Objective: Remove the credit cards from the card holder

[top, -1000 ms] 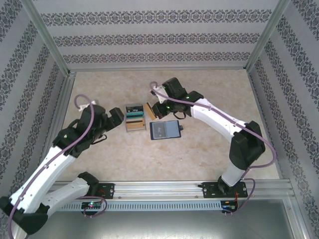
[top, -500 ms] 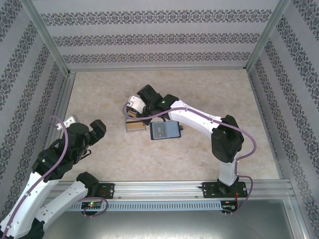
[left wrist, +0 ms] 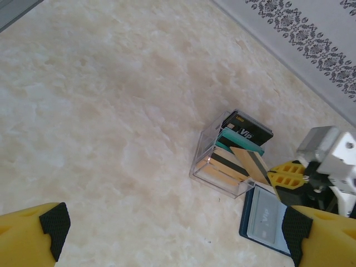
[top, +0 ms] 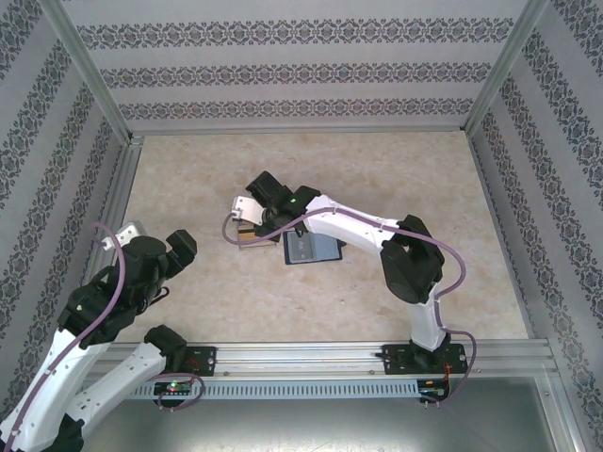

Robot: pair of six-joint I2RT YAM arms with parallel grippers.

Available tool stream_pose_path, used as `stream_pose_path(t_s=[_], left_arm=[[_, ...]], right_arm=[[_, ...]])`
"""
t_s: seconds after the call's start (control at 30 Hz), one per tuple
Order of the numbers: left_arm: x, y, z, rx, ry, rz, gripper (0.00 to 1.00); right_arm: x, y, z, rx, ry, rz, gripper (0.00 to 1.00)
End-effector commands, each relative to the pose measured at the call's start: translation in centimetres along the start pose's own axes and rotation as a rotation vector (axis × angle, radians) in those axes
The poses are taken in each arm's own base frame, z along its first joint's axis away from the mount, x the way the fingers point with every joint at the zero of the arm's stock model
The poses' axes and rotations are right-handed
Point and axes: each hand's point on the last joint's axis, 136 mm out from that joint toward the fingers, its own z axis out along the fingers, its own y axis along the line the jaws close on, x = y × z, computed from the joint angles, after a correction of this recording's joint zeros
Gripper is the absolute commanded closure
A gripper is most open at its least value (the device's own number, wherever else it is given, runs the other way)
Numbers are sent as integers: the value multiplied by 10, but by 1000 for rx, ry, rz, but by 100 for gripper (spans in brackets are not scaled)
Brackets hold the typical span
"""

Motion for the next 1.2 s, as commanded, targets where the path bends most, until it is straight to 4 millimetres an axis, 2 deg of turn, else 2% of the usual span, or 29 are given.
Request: stream_pose_path(t_s=[0.0, 0.33, 0.5, 0.63, 0.83, 1.03, 1.17], left_arm=[[2, 15, 0, -53, -6, -4, 0], [2, 18, -1, -60, -7, -2, 0], [2, 18, -3, -58, -8, 0, 0], [2, 19, -3, -60, -8, 2, 0], [1, 18, -3, -59, -9, 4, 0], [4, 16, 0, -53, -1, 12, 0], [8, 13, 4, -39, 14, 31, 0]], right_arm=[[-4, -1, 8, 27, 16, -56, 100], [4, 9, 31, 23, 64, -94, 100], [6, 6, 40, 50, 90, -83, 100], [8, 1, 43, 73, 107, -66, 85], [11, -6, 49, 117, 129, -55, 84], [7, -15, 42, 155, 112, -11, 82], [-1, -28, 22, 178, 51, 90, 80]])
